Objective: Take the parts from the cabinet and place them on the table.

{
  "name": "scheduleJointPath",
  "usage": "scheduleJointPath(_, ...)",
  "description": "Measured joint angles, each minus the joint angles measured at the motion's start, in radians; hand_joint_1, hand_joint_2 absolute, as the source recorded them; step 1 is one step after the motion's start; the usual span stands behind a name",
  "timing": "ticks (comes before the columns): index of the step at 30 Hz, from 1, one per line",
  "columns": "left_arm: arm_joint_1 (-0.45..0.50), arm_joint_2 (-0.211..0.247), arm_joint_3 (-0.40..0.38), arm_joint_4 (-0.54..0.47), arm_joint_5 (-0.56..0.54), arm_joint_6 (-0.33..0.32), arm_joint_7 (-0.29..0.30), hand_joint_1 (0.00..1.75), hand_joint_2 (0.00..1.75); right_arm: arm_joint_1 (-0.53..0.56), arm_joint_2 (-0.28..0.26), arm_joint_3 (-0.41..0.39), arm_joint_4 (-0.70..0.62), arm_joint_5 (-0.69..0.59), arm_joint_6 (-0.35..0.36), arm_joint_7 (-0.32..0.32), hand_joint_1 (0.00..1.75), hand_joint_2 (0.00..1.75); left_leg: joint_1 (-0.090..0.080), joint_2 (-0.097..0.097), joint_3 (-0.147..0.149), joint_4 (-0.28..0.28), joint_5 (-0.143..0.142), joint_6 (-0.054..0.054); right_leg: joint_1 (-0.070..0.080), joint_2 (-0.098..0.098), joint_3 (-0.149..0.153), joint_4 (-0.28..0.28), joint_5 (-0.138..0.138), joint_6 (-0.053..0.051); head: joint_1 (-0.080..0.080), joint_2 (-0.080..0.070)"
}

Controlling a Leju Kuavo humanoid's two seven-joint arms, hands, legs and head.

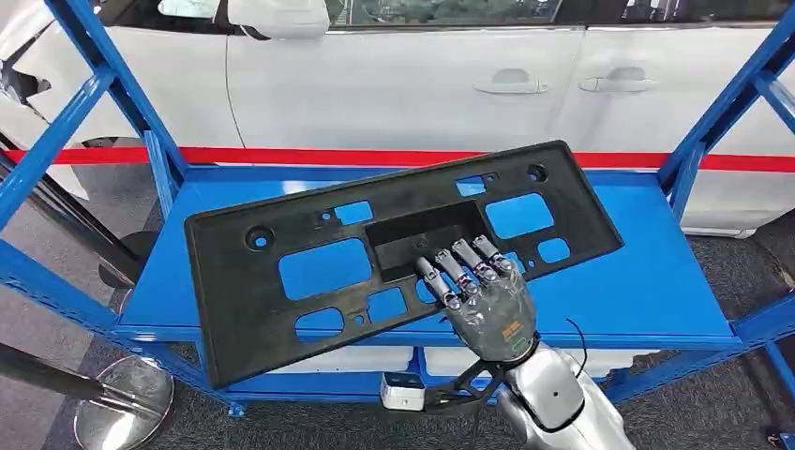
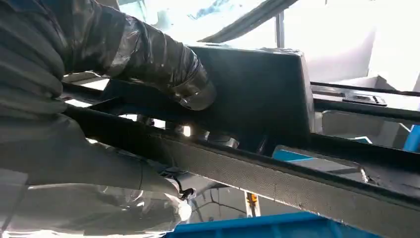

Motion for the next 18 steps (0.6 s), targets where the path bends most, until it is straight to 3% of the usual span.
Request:
scheduleJointPath(11,0.002,0.000,0.000,0.000,-0.008,0.002,0.002,0.00,1.75,0.008,0.010,-0.013,0.005,0.000,0.000,0.036,1.75,1.75,0.000,0.000,0.000,0.000,0.000,0.000,0.000,0.000,0.000,0.000,0.000,0.000,0.000,0.000)
scheduleJointPath(15,0.002,0.000,0.000,0.000,-0.008,0.001,0.004,0.00,1.75,0.008,0.013,-0.012,0.007,0.000,0.000,0.056,1.75,1.75,-0.003,0.000,-0.010,0.010,-0.002,0.005,-0.005,-0.001,-0.006,-0.001,0.004,0.006,0.000,0.000)
scheduleJointPath(17,0.000,0.000,0.000,0.000,-0.007,0.000,0.006,0.00,1.75,0.006,0.013,-0.012,0.006,0.000,0.000,0.066,1.75,1.75,-0.003,0.001,-0.007,-0.004,0.007,0.015,-0.002,0.003,-0.004,-0.009,0.010,0.016,0.000,0.000)
scheduleJointPath(18,0.000,0.000,0.000,0.000,-0.007,0.000,0.006,0.00,1.75,0.006,0.013,-0.011,0.006,0.000,0.000,0.070,1.75,1.75,0.012,0.009,0.003,-0.023,0.019,0.023,-0.004,0.003,-0.005,-0.003,0.002,0.018,0.000,0.000)
